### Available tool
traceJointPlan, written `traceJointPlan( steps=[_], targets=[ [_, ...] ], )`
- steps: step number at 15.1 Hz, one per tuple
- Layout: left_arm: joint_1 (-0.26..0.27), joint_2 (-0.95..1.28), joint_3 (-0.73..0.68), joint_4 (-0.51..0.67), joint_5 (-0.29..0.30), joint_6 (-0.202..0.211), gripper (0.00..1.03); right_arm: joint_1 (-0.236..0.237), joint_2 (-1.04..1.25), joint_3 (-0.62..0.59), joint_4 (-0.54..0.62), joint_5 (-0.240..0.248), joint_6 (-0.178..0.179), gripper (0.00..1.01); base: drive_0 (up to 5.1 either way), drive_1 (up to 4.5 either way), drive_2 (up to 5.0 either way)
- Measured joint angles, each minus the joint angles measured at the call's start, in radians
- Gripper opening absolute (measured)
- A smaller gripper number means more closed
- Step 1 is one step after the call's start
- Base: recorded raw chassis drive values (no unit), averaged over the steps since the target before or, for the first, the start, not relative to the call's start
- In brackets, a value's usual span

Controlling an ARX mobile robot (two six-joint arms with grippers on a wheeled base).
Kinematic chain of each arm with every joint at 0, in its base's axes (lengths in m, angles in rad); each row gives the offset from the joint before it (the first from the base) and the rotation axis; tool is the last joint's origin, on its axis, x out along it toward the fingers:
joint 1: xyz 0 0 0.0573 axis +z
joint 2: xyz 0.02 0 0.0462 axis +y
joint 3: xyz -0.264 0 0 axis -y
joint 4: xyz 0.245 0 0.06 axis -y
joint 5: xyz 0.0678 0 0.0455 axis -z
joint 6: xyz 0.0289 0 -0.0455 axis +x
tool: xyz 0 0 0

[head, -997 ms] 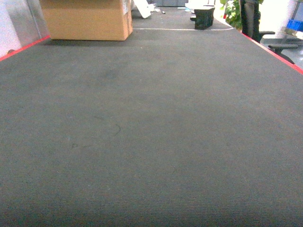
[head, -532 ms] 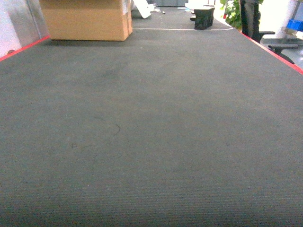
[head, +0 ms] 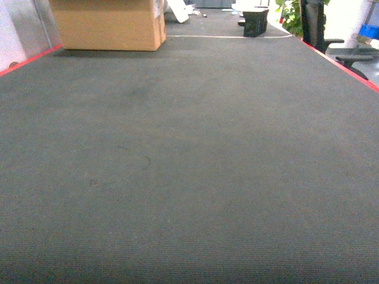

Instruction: Sort blue parts and orange caps into right shelf containers

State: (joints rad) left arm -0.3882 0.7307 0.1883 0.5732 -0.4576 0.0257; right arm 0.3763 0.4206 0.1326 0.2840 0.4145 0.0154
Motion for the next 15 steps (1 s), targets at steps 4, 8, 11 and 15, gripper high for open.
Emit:
traceJointPlan(
  steps=[4,8,11,15],
  targets=[
    [0.144,-0.158,-0.090,-0.126,0.211,-0.019,0.43,-0.151,-0.116,-0.056,-0.067,-0.183,-0.006,0.44,0.0,0.00,0.0],
    [0.240,-0.290,-0.131,-0.202,0.304,-0.019,0.43,-0.245,-0.195,-0.083,-0.114,-0.281,-0.006,0.44,0.0,0.00,0.0],
    [0.340,-0.376,-0.150,-0.266,0.422,-0.021,0.43,-0.382,-0.275,-0.098,-0.198,-0.399,-0.009,0.44,0.0,0.00,0.0],
    [0.384,-0.455,-0.179,-0.299,0.458,-0.023,0.43,-0.377,-0.415,-0.119,-0.300,-0.415,-0.009,0.43,0.0,0.00,0.0]
  ],
)
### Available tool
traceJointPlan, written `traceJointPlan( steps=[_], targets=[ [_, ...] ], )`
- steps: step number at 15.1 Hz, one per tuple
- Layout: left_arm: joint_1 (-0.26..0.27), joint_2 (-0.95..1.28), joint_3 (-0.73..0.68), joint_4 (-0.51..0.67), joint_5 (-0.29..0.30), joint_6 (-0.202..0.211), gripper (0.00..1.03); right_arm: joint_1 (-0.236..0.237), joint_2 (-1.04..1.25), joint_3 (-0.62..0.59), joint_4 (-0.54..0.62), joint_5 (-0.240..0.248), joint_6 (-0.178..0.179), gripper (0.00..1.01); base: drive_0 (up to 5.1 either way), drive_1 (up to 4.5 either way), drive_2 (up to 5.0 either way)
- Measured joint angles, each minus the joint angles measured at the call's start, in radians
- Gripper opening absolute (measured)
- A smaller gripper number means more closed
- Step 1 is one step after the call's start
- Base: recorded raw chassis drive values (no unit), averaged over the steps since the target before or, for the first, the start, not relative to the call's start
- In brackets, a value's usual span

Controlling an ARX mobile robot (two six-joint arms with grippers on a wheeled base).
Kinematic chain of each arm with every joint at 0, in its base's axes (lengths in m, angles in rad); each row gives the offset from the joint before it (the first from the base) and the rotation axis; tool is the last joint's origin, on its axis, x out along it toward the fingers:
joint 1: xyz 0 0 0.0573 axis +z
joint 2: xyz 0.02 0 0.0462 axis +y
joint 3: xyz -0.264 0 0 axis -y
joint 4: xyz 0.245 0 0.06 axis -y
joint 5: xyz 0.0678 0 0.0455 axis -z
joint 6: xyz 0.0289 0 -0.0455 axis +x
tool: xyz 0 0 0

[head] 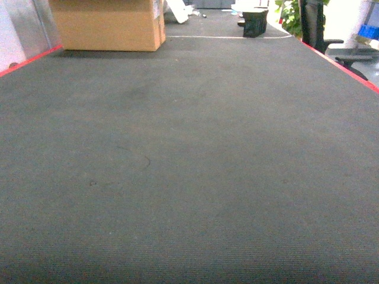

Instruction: Sort blue parts and orange caps into right shelf containers

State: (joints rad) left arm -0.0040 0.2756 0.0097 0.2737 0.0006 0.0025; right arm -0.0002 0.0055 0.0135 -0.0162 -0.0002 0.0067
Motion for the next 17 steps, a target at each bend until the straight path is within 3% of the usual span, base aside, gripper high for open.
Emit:
traceJointPlan(
  steps=[6,7,17],
  targets=[
    [0.003,-0.100,0.000,-0.099,-0.001,0.000,0.43,0.000,0.000,0.000,0.010,0.000,0.000,0.43,0.0,0.00,0.0],
    [0.003,-0.246,0.001,-0.294,-0.002,0.000,0.43,0.000,0.000,0.000,0.010,0.000,0.000,0.43,0.0,0.00,0.0],
    [0.003,-0.267,0.001,-0.281,-0.001,-0.001,0.43,0.000,0.000,0.000,0.010,0.000,0.000,0.43,0.0,0.00,0.0]
  ],
)
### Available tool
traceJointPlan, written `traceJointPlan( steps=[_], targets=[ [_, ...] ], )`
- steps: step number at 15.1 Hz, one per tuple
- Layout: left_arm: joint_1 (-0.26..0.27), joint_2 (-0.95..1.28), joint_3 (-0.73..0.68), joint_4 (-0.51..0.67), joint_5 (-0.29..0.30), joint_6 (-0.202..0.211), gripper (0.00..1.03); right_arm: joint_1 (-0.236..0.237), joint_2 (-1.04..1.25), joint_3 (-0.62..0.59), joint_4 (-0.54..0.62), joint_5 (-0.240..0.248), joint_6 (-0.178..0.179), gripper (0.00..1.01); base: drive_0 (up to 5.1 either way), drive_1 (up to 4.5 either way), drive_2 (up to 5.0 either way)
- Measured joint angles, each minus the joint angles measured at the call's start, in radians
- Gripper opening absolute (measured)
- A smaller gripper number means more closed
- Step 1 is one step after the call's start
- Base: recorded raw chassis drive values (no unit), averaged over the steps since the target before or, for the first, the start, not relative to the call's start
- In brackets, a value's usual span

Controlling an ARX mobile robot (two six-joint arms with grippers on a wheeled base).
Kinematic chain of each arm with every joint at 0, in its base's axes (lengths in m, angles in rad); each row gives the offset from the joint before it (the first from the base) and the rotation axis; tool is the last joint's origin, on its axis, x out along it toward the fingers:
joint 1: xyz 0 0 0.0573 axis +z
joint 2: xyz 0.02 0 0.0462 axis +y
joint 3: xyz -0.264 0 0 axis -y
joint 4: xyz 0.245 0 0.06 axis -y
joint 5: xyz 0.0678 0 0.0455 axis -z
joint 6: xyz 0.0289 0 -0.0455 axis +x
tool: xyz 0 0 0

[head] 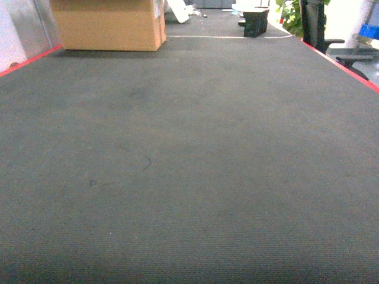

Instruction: Sort blue parts and orange caps into right shelf containers

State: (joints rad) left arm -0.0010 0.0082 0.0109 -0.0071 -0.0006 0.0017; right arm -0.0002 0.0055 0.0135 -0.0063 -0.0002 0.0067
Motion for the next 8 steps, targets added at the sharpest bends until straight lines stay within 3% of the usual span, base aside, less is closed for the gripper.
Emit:
traceJointPlan(
  steps=[4,8],
  targets=[
    [0.000,0.000,0.000,0.000,0.000,0.000,0.43,0.000,0.000,0.000,0.000,0.000,0.000,0.43,0.0,0.00,0.0],
    [0.001,0.000,0.000,0.000,-0.002,0.000,0.43,0.000,0.000,0.000,0.000,0.000,0.000,0.43,-1.7,-1.69,-1.7]
  ],
)
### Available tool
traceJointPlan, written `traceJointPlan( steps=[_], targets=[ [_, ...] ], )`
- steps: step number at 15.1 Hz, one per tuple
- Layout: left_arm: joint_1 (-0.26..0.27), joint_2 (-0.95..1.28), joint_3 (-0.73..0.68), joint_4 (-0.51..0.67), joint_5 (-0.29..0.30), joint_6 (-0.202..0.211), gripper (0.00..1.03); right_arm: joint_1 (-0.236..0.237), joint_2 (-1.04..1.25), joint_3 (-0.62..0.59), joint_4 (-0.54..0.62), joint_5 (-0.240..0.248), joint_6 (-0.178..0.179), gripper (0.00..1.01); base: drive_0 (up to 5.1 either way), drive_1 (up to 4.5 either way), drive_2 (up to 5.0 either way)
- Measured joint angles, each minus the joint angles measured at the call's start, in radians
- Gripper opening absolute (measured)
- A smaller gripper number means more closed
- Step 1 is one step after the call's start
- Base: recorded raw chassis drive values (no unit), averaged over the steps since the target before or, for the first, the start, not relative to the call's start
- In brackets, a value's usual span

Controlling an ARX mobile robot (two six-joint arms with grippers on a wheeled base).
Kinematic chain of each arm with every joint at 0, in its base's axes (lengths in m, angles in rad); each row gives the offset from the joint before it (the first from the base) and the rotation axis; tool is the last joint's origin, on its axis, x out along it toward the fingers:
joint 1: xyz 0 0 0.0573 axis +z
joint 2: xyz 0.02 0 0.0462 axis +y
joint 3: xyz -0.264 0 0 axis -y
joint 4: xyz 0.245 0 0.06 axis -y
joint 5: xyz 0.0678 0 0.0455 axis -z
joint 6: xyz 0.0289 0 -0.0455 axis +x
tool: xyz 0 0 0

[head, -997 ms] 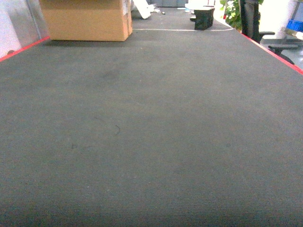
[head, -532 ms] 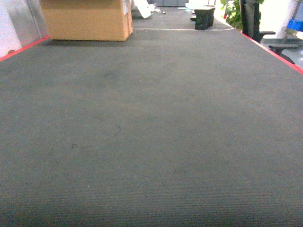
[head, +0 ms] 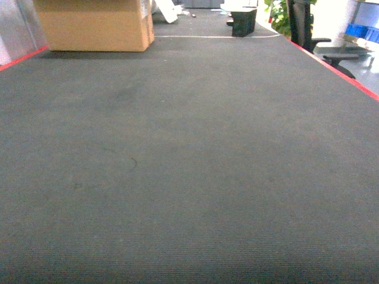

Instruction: Sort blue parts and orange caps into right shelf containers

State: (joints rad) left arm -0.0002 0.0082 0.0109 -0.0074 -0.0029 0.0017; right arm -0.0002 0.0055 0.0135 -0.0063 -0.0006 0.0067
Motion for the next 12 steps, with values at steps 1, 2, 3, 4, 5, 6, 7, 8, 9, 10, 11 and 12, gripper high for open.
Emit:
traceJointPlan(
  steps=[1,2,3,4,5,6,7,8,9,10,11,12],
  targets=[
    [0.000,0.000,0.000,0.000,0.000,0.000,0.43,0.000,0.000,0.000,0.000,0.000,0.000,0.43,-1.9,-1.93,-1.9],
    [0.000,0.000,0.000,0.000,0.000,0.000,0.43,0.000,0.000,0.000,0.000,0.000,0.000,0.43,-1.6,-1.57,-1.6],
    [0.000,0.000,0.000,0.000,0.001,0.000,0.43,0.000,0.000,0.000,0.000,0.000,0.000,0.43,-1.4,-1.43,-1.4],
    [0.000,0.000,0.000,0.000,0.002,0.000,0.43,0.000,0.000,0.000,0.000,0.000,0.000,0.43,-1.4,-1.44,-1.4],
    [0.000,0.000,0.000,0.000,0.001,0.000,0.43,0.000,0.000,0.000,0.000,0.000,0.000,0.43,-1.5,-1.54,-1.5],
    [0.000,0.000,0.000,0.000,0.001,0.000,0.43,0.000,0.000,0.000,0.000,0.000,0.000,0.43,-1.6,-1.65,-1.6],
    [0.000,0.000,0.000,0.000,0.002,0.000,0.43,0.000,0.000,0.000,0.000,0.000,0.000,0.43,-1.8,-1.82,-1.8],
    [0.000,0.000,0.000,0.000,0.001,0.000,0.43,0.000,0.000,0.000,0.000,0.000,0.000,0.43,-1.7,-1.69,-1.7],
    [0.000,0.000,0.000,0.000,0.001,0.000,0.43,0.000,0.000,0.000,0.000,0.000,0.000,0.43,-1.6,-1.58,-1.6],
    [0.000,0.000,0.000,0.000,0.001,0.000,0.43,0.000,0.000,0.000,0.000,0.000,0.000,0.43,-1.5,-1.53,-1.5],
    [0.000,0.000,0.000,0.000,0.002,0.000,0.43,0.000,0.000,0.000,0.000,0.000,0.000,0.43,-1.6,-1.60,-1.6],
    [0.000,0.000,0.000,0.000,0.002,0.000,0.43,0.000,0.000,0.000,0.000,0.000,0.000,0.43,-1.6,-1.59,-1.6]
  ],
)
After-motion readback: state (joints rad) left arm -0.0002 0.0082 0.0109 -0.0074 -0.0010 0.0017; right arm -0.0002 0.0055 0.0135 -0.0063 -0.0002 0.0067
